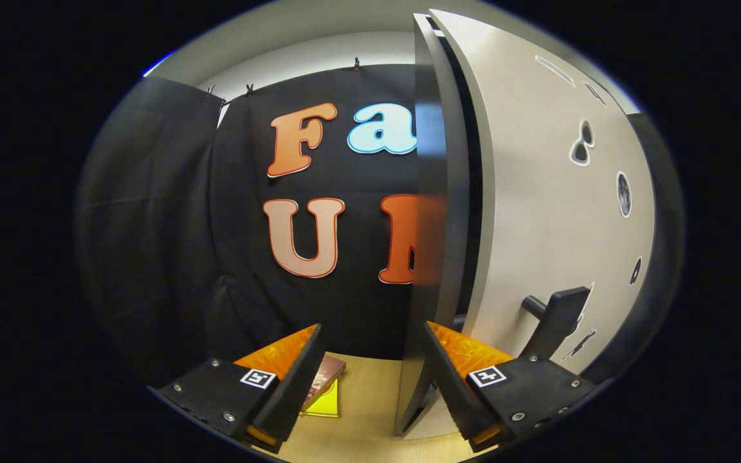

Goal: Open the shoe cabinet door, grab the shoes and put them into the shoe cabinet, then close the shoe cabinet door.

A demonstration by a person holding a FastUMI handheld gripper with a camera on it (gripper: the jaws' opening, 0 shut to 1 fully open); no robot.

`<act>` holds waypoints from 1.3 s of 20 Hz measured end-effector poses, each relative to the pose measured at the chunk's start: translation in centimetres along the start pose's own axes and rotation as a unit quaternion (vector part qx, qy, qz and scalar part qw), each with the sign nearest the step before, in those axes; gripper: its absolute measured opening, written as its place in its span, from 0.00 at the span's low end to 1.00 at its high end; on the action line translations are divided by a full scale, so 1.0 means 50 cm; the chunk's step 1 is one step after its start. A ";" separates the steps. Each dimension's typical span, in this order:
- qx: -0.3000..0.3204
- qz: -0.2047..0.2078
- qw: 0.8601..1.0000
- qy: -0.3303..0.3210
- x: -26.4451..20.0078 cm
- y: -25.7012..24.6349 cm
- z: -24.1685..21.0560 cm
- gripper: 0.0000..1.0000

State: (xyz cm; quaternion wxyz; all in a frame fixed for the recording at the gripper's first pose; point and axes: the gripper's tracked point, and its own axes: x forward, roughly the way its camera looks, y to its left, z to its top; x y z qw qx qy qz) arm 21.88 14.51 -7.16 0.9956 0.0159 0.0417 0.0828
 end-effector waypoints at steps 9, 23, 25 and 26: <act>-0.018 -0.016 0.999 -0.032 -0.168 -0.100 0.115 0.94; -0.072 -0.109 0.987 -0.095 -0.481 -0.364 0.242 0.95; -0.073 -0.114 0.986 -0.100 -0.496 -0.376 0.245 0.95; -0.073 -0.116 0.985 -0.101 -0.504 -0.390 0.240 0.95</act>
